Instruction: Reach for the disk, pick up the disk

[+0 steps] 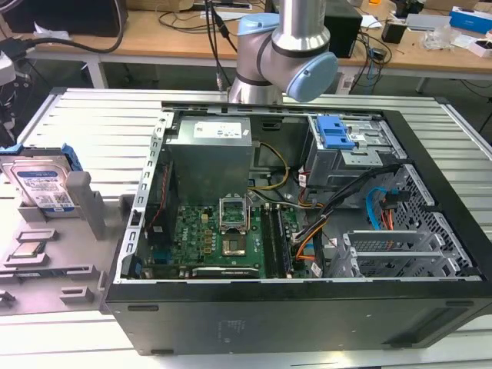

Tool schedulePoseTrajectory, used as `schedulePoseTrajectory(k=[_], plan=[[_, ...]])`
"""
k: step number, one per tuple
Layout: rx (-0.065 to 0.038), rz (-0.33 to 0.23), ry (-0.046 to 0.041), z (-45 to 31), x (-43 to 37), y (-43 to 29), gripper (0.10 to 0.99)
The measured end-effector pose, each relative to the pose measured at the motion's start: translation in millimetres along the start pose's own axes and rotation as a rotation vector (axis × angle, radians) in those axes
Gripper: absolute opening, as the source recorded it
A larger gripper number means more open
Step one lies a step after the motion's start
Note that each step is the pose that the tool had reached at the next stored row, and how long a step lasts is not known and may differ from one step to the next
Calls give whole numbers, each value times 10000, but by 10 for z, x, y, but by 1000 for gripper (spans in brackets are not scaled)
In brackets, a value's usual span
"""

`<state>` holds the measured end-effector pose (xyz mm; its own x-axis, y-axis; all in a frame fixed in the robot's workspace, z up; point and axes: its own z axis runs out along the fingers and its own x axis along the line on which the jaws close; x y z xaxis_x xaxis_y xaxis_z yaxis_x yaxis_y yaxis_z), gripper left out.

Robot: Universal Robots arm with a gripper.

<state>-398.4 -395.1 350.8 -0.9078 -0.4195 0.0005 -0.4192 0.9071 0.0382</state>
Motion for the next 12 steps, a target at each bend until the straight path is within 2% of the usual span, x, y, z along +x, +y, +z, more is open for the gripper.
schedulePoseTrajectory(k=[12], plan=[[0, -1712, 66, 0, 0, 0, 106]])
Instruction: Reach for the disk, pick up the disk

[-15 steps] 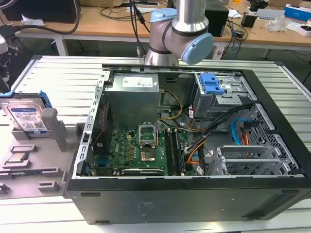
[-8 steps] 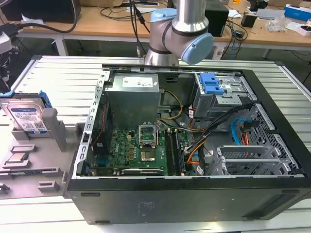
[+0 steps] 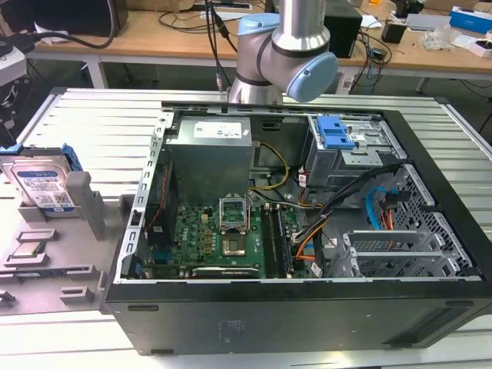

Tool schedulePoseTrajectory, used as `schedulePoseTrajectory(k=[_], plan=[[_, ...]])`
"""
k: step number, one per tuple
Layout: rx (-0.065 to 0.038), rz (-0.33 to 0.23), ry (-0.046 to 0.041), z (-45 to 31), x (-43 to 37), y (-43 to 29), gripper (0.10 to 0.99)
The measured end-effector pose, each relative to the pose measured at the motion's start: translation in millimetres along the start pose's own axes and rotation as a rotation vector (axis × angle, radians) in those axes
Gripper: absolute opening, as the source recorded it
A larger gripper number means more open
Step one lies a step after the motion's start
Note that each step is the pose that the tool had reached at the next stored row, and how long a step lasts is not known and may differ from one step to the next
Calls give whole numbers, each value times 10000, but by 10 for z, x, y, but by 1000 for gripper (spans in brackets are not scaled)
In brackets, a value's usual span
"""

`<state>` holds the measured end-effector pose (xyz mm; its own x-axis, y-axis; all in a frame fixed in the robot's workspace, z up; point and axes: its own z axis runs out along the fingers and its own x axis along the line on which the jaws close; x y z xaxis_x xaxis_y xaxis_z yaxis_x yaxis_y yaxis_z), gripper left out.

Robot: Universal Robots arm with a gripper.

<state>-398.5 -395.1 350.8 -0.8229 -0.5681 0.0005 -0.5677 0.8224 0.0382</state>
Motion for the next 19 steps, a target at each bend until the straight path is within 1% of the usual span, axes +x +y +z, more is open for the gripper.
schedulePoseTrajectory(k=[7, 9, 15, 19], plan=[[0, -856, 33, 0, 0, 0, 106], [1, -1267, 49, 0, 0, 0, 106], [1, -1887, 72, 0, 0, 0, 106], [2, -2456, 93, 0, 0, 0, 106]])
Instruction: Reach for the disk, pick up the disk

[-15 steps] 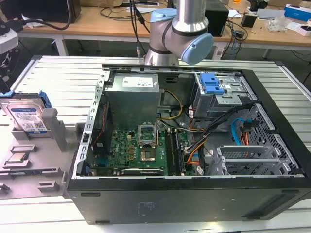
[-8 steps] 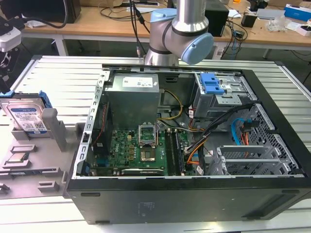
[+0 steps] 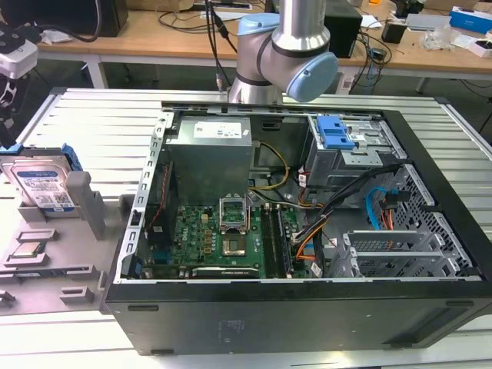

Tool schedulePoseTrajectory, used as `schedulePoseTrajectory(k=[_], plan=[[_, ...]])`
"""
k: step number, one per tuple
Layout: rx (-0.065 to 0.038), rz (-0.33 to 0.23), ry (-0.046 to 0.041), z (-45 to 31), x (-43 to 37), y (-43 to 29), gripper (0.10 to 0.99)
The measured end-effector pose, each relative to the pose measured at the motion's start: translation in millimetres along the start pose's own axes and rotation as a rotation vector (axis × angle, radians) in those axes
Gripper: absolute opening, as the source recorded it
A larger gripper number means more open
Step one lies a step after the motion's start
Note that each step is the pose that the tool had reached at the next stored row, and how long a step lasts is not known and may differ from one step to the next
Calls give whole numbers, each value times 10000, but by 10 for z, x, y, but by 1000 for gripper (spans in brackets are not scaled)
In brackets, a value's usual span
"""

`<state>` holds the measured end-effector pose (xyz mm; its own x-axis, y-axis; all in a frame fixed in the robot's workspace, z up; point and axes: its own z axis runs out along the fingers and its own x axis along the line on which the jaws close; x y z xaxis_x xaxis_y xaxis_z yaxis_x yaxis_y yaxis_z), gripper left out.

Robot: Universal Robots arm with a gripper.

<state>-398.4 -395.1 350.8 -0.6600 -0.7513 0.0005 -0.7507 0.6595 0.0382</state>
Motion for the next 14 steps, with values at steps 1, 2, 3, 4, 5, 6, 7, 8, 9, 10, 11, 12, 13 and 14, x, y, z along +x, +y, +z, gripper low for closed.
schedulePoseTrajectory(k=[1, 2, 3, 4, 5, 6, 7, 8, 9, 10, 11, 12, 13, 14], plan=[[0, -152, 6, 0, 0, 0, 106], [0, -335, 13, 0, 0, 0, 106], [0, -446, 17, 0, 0, 0, 106], [0, -539, 21, 0, 0, 0, 106], [0, -648, 25, 0, 0, 0, 106], [0, -740, 29, 0, 0, 0, 106], [0, -897, 35, 0, 0, 0, 106], [1, -1063, 41, 0, 0, 0, 106], [1, -1285, 49, 0, 0, 0, 106], [1, -1494, 57, 0, 0, 0, 106], [1, -1692, 65, 0, 0, 0, 106], [1, -1821, 70, 0, 0, 0, 106], [1, -1966, 76, 0, 0, 0, 106], [1, -2052, 79, 0, 0, 0, 106]])
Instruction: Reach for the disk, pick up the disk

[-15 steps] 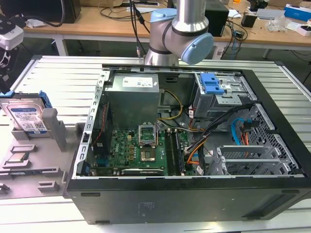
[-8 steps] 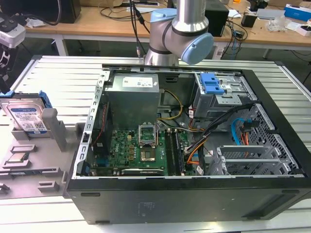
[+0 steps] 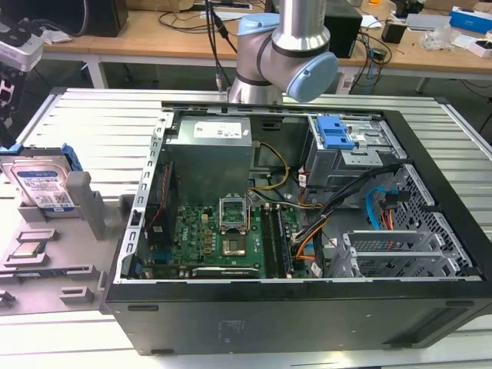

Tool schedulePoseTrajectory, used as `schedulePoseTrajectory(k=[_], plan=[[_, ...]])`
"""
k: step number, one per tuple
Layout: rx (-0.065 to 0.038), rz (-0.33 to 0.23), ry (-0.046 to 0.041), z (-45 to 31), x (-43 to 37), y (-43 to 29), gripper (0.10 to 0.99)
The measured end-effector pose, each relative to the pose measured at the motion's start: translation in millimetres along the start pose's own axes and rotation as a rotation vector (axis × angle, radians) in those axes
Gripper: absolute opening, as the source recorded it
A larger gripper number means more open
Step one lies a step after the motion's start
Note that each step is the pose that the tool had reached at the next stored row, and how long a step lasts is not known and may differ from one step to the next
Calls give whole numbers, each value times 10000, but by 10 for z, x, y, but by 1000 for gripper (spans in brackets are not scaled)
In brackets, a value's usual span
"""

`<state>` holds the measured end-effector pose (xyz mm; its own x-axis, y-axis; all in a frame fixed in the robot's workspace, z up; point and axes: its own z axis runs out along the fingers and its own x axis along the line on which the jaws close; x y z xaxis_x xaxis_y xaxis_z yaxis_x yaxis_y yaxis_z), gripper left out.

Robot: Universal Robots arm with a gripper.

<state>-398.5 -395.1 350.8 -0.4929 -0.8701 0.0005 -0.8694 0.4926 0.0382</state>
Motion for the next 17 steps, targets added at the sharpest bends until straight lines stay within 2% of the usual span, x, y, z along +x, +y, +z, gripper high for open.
schedulePoseTrajectory(k=[3, 12, 17], plan=[[0, -309, 12, 0, 0, 0, 106], [1, -1693, 65, 0, 0, 0, 106], [2, -2108, 80, 0, 0, 0, 106]])
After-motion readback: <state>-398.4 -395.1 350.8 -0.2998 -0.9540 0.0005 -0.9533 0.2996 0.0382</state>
